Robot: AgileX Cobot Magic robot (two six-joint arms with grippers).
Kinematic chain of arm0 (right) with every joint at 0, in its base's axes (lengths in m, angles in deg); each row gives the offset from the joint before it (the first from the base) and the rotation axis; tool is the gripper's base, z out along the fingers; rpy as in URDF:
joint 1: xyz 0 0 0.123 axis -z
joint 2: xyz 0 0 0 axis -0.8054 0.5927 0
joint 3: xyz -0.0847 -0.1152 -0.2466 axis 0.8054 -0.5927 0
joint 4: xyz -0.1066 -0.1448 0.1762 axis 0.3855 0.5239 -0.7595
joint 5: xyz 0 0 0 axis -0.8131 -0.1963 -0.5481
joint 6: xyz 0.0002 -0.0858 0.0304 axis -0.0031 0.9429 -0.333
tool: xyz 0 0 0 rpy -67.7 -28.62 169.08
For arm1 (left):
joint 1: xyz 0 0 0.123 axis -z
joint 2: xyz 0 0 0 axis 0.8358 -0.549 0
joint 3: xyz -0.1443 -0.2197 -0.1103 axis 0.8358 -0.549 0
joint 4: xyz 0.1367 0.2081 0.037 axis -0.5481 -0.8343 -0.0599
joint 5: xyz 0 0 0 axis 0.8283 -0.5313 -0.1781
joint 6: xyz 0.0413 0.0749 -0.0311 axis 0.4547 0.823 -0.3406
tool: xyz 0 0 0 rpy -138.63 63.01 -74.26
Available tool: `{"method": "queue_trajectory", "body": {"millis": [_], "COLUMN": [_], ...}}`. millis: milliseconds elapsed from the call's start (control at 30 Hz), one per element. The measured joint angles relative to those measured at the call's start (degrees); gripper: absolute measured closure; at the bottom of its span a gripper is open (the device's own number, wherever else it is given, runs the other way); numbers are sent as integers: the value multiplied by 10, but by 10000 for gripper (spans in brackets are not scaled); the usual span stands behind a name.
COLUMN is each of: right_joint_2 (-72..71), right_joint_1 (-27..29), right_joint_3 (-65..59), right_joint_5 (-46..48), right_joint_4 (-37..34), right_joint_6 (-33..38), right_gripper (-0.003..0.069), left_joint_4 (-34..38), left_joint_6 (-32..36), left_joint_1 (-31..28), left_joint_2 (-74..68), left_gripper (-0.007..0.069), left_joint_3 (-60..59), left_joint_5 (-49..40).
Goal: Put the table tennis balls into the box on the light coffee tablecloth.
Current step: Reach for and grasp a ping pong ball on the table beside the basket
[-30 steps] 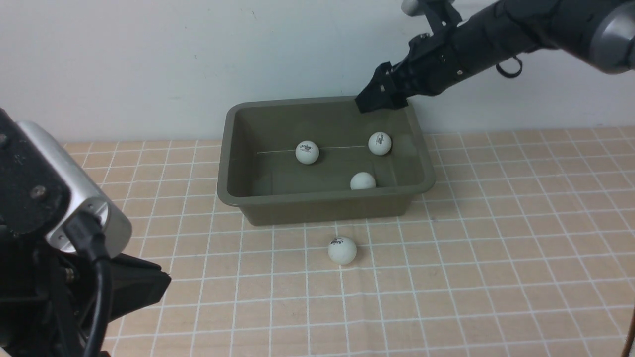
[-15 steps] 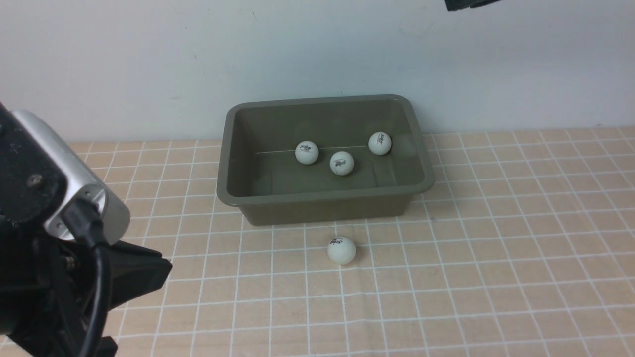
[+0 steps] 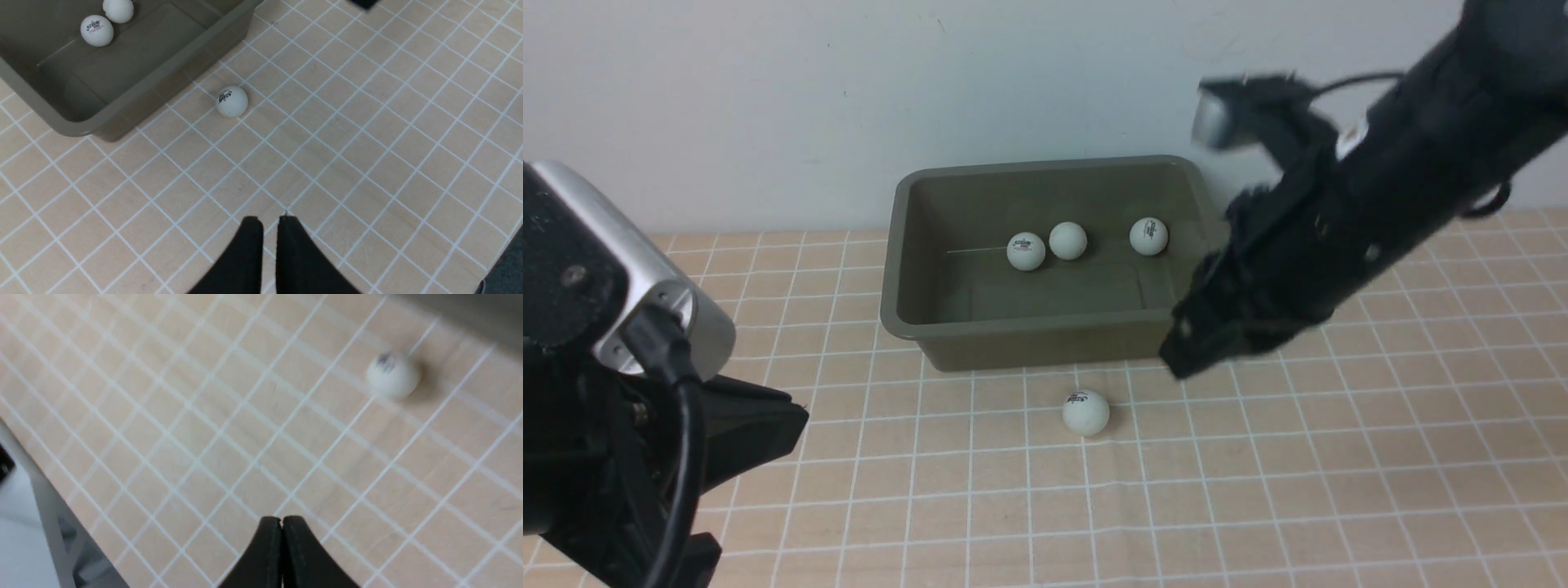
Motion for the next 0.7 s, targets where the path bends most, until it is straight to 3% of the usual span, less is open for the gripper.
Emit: {"method": "queue_trajectory", "body": {"millis": [367,500,700], "right_joint_2": [7,40,99], "right_joint_1": [-42,-42,-42], "right_joint_3": [-122,-122,-122], "right_joint_5": [-247,-278,-305], "right_joint_4": [11,-11,-49], "right_joint_6": [52,71,97], "right_gripper": [648,575,329], "left_joint_4": [0,2,3], "left_joint_6": [0,0,0], "left_joint_1": [0,0,0], "left_joint_2": [0,0,0], "left_gripper": [621,621,621], "left_joint_3": [0,0,0], "left_joint_5": [-1,-1,-4]}}
